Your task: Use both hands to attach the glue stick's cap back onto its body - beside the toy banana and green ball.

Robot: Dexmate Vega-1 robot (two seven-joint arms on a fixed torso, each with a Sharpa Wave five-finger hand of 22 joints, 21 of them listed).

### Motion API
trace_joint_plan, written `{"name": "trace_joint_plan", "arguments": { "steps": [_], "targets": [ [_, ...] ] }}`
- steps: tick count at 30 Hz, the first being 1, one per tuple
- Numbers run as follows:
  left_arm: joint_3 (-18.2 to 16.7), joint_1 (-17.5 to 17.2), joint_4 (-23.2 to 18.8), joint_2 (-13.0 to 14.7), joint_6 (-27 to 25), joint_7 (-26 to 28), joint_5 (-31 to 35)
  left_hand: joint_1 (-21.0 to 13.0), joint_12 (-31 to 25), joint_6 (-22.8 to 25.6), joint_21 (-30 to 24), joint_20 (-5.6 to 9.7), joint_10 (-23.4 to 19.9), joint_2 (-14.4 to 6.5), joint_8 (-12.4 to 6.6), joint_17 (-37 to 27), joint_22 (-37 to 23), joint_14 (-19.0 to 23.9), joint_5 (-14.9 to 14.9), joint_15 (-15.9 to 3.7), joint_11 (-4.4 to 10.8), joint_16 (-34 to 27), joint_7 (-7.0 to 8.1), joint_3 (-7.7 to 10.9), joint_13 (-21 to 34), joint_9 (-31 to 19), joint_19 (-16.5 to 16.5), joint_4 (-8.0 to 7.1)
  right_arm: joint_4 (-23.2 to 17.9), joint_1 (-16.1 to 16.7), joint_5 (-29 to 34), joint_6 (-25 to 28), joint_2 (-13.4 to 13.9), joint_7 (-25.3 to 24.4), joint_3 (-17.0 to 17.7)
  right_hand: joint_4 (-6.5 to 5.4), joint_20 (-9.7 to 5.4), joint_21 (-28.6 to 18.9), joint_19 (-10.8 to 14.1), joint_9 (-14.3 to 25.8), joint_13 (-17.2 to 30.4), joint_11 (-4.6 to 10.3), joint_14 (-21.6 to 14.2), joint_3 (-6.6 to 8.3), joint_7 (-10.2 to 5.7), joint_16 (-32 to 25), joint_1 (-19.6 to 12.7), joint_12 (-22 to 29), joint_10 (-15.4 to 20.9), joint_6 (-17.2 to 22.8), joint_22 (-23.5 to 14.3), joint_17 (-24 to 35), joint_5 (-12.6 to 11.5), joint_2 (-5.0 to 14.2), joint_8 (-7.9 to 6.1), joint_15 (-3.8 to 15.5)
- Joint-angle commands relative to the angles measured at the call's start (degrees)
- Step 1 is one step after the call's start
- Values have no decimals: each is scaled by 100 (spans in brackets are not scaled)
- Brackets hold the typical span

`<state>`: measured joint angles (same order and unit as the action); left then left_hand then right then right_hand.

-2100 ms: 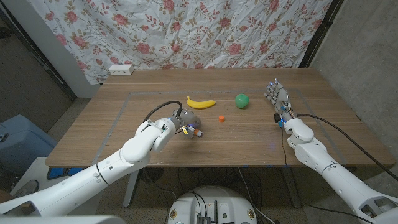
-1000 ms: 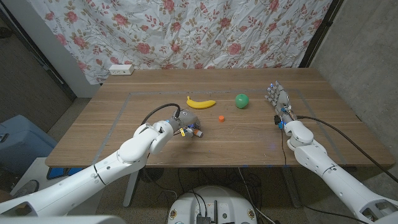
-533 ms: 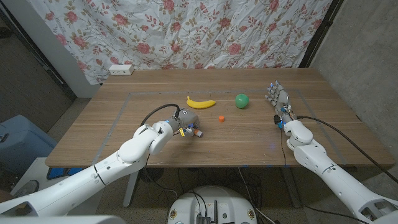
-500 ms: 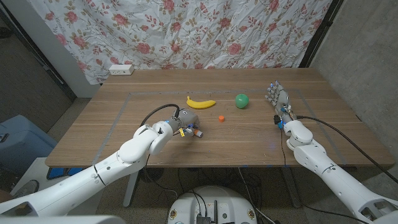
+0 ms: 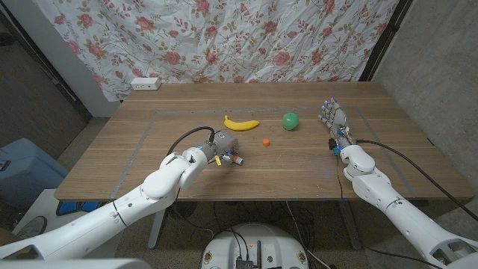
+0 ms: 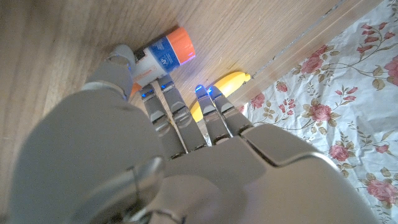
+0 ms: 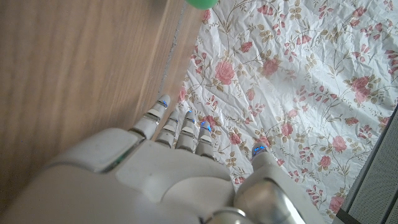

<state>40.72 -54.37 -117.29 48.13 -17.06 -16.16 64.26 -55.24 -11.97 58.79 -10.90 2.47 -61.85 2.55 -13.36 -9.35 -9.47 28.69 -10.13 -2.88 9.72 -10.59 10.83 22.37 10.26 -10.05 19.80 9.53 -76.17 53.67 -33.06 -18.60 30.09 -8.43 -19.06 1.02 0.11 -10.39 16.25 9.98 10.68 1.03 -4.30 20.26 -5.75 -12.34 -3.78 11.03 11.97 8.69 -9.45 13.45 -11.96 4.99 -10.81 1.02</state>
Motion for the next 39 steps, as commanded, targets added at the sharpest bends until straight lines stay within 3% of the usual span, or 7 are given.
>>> {"name": "trace_joint_plan", "arguments": {
  "steps": [1, 7, 23, 39],
  "targets": [
    [-18, -29, 4, 49, -96, 31, -42, -103, -50, 734, -20, 487, -533, -123, -60, -6, -18, 93, -33, -647, 299, -1, -247, -24, 33, -35, 57, 16, -85, 18, 33, 45, 65, 3, -9, 41, -4, -33, 2, 23, 17, 5, -26, -1, -23, -43, -11, 24, 65, 49, -13, 14, 20, 160, -29, -21],
    [-67, -13, -48, 84, -110, 64, -73, -133, -72, 867, -11, 526, -698, -131, -68, -7, -17, 128, -29, -688, 300, 5, -316, -46, 39, -40, 56, 17, -193, 53, 53, 85, 137, 11, -1, 43, -4, -33, 2, 23, 17, -9, -28, -2, -28, -48, -8, 26, 72, 55, -13, 17, 22, 163, -27, -14],
    [-293, -13, -283, 261, -55, 119, -200, -144, -64, 930, 14, 595, -815, -119, -42, -9, -15, 161, -22, -729, 301, 11, -311, -83, 39, -47, 0, 12, -702, 293, 188, 187, 385, -64, 29, 53, -4, -32, 0, 24, 18, 7, -25, -2, -37, -53, -7, 21, 69, 69, -13, 19, 24, 165, -23, -12],
    [-645, -76, -313, 430, -71, 375, -512, -152, -55, 964, 20, 621, -893, -124, -18, -9, -14, 181, -20, -757, 303, 16, -315, -107, 42, -52, -22, 6, -1408, 413, 746, 632, 791, -300, -82, 105, -25, -32, -1, 23, 18, 25, -27, 17, -79, -50, -56, 12, 48, 94, -12, 4, 21, 161, -22, 19]
  ]
}}
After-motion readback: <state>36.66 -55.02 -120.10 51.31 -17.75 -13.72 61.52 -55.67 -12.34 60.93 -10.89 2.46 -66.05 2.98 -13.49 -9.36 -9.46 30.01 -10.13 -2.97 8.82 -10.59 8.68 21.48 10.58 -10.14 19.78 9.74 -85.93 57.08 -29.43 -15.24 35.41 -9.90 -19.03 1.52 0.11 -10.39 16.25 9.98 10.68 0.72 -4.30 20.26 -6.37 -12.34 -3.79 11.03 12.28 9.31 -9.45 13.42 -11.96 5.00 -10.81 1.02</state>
